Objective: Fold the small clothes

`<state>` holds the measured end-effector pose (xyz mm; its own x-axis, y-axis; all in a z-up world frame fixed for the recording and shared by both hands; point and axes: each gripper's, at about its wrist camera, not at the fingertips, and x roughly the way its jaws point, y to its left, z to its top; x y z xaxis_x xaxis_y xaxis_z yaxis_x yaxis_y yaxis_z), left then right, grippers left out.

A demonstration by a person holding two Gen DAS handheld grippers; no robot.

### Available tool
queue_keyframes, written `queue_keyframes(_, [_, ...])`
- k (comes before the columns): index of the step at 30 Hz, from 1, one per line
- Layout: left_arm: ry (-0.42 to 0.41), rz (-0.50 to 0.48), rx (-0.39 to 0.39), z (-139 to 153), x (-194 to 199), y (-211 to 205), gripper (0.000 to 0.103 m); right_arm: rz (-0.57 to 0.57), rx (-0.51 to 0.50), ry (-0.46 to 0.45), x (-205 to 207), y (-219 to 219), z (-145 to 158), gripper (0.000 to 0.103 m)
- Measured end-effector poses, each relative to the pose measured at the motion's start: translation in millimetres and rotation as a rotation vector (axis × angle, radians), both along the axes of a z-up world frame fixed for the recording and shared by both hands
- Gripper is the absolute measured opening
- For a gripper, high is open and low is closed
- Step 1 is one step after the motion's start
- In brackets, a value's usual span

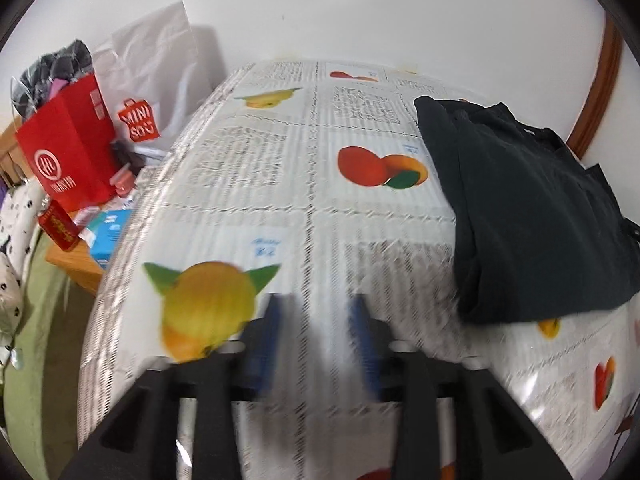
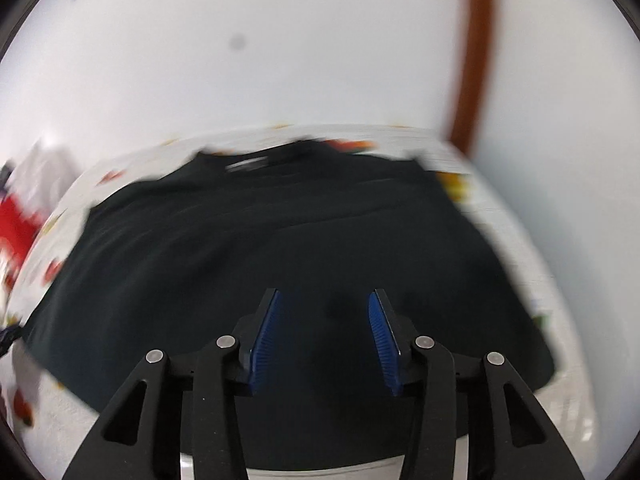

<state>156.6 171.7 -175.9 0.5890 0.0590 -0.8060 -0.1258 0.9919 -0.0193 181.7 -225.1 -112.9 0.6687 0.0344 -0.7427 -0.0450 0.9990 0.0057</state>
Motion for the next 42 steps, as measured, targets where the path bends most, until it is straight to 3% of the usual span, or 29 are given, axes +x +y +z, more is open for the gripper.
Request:
queue_keyframes(7, [-0.036,0.028,0.067,-5.7,-3.5,5.0,0.060,0.139,-0.014,0.045,-14.0,108.1,-30.1,0.046])
queue_keyframes(14, [-0.043,0.039,0.046,-6.8,3.7,14.3,0.064,0.216,-0.130,0.011,-68.2,147.1,-26.3,0.046])
queue_keyframes(17, [-0.043,0.037,0.040,-7.5,3.0,14.0,0.064,0.269,-0.252,-0.058,-81.2,173.9,-25.5,0.046])
queue_keyframes(19, [-0.041,0.035,0.043,-7.9,3.2,13.6,0.065,0.301,-0.310,-0.056,-84.3,190.1,-27.9,0.046])
queue_keyframes(26, [-0.036,0.020,0.027,-8.7,4.6,13.7,0.072,0.424,-0.290,-0.038,-104.7,212.6,-18.2,0.050])
queue_keyframes(29, [-0.035,0.016,0.024,-8.9,5.0,13.2,0.074,0.490,-0.358,-0.082,-114.8,231.7,-24.3,0.052])
queue_keyframes(37, [-0.036,0.009,0.007,-8.9,4.6,14.6,0.076,0.578,-0.521,-0.125,-96.8,279.1,-47.9,0.059])
queue_keyframes(42, [-0.040,0.009,-0.005,-8.6,4.4,15.5,0.076,0.578,-0.512,-0.138,-73.0,293.7,-53.4,0.059])
